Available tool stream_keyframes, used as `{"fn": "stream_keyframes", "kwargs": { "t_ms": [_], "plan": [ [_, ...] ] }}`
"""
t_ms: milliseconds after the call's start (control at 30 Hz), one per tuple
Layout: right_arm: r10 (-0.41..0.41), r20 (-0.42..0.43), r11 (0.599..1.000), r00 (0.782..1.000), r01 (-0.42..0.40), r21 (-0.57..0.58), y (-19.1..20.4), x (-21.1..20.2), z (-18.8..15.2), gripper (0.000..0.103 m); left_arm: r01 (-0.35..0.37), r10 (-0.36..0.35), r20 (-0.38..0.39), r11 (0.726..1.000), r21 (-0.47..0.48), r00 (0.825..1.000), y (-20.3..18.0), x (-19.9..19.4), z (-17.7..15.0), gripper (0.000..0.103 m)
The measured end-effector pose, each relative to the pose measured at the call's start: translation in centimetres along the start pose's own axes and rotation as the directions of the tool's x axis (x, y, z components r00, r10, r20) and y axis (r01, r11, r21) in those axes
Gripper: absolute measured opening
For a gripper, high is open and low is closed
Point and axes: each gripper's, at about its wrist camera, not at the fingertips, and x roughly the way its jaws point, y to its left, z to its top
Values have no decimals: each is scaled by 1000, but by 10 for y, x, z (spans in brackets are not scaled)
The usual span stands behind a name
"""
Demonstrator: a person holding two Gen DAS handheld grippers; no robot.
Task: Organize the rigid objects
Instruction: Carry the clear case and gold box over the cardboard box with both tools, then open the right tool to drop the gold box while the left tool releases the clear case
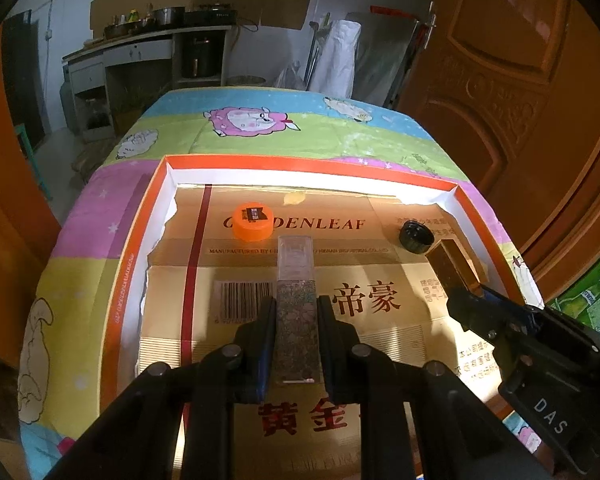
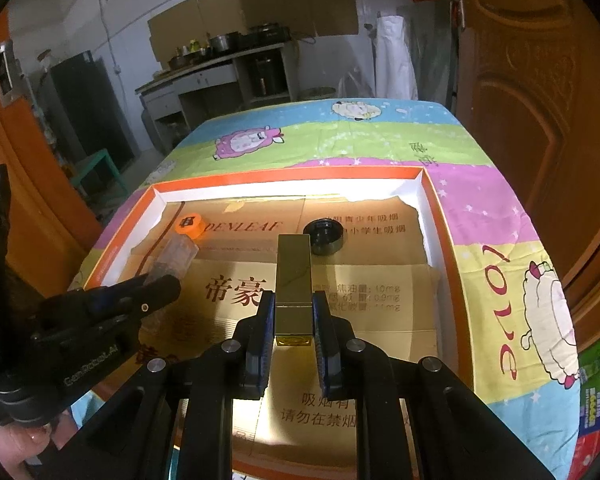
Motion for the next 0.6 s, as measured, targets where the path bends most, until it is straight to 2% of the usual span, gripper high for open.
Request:
{"fn": "stream_keyframes", "kwargs": {
  "t_ms": [367, 467, 567, 600],
  "plan": [
    [-18, -40, 1000, 999, 17, -14, 2, 12, -4, 20, 13, -13, -18, 1000, -17, 1000, 4, 8, -1, 20],
    [-29, -44, 999, 999, 28, -19, 2, 10, -4, 23, 11, -11, -21, 1000, -5, 1000, 3, 7, 0, 22],
    [-32, -43, 999, 999, 31, -17, 2, 6, -3, 30, -6, 6, -6, 1000, 2, 1000, 1, 1, 0, 30],
    [-32, -38, 999, 999, 32, -16, 2, 2, -3, 31, -12, 12, 5, 1000, 4, 1000, 0, -3, 1, 38]
  ]
}}
